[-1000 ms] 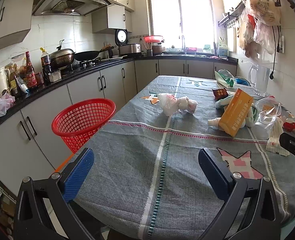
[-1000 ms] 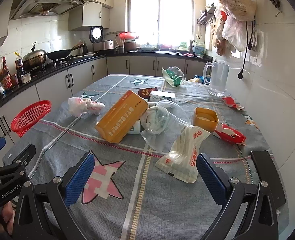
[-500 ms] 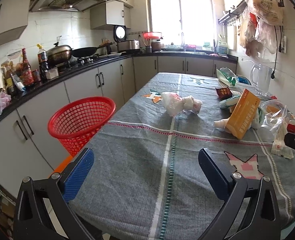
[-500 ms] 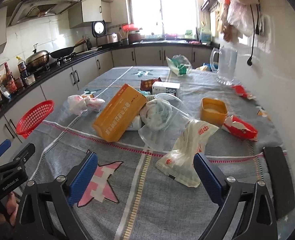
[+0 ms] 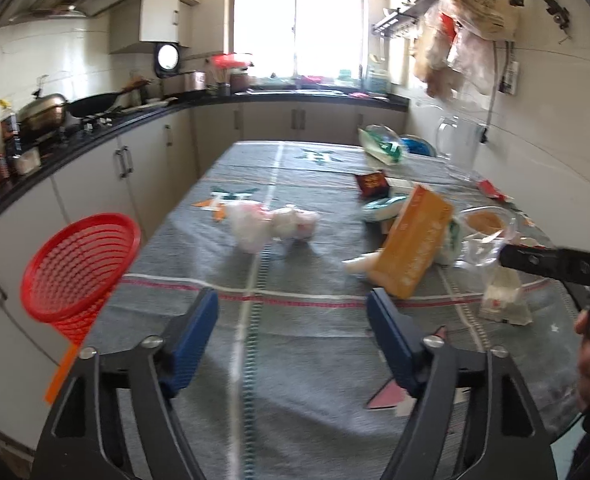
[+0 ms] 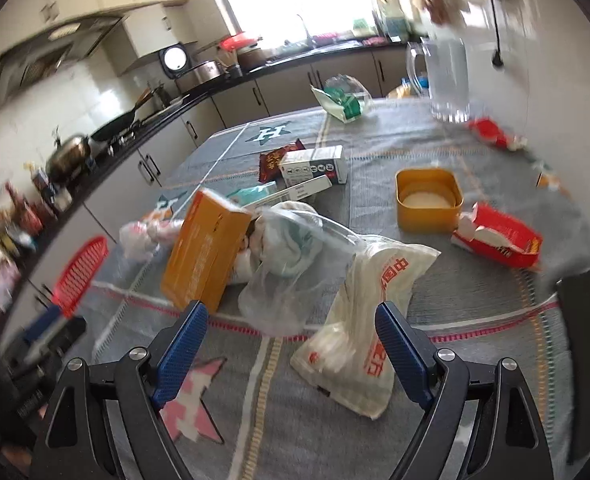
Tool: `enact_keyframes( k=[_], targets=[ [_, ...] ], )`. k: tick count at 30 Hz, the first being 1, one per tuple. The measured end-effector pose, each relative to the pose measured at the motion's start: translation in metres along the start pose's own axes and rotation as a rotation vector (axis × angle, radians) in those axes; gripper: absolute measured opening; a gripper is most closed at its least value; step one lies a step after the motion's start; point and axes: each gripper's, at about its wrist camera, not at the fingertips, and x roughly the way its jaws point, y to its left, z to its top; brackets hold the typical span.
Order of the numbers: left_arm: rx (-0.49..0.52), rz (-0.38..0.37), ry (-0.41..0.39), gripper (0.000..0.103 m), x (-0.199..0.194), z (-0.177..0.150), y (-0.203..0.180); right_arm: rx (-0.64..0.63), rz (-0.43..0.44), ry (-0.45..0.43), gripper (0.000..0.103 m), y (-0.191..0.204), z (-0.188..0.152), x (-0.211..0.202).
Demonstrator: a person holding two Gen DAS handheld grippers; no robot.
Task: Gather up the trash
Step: 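Grasp the orange box with the left tool while the right tool grasps the clear cup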
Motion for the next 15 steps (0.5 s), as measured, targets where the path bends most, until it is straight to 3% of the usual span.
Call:
enact_keyframes(
  k=[3,12,13,15],
  targets=[
    [0.005,-0.028,0.014,0.069,0.005,0.003,-0.007,0.059,0.049,0.019,0.081,-0.006,0.008,0.011],
    [0.020,-0.097,0.087,0.070,0.033,0.020,-0.018,0.066,0.017,0.008,0.070,0.002,0.028,0.029],
    [0.018,-0.105,0.096,0.070,0.037,0.023,-0.019,0.055,0.008,0.007,0.064,0.003,0.030,0.031],
    [0.028,-0.122,0.110,0.074,0.045,0.027,-0.024,0.030,-0.021,0.007,0.036,0.002,0.030,0.029]
  ],
)
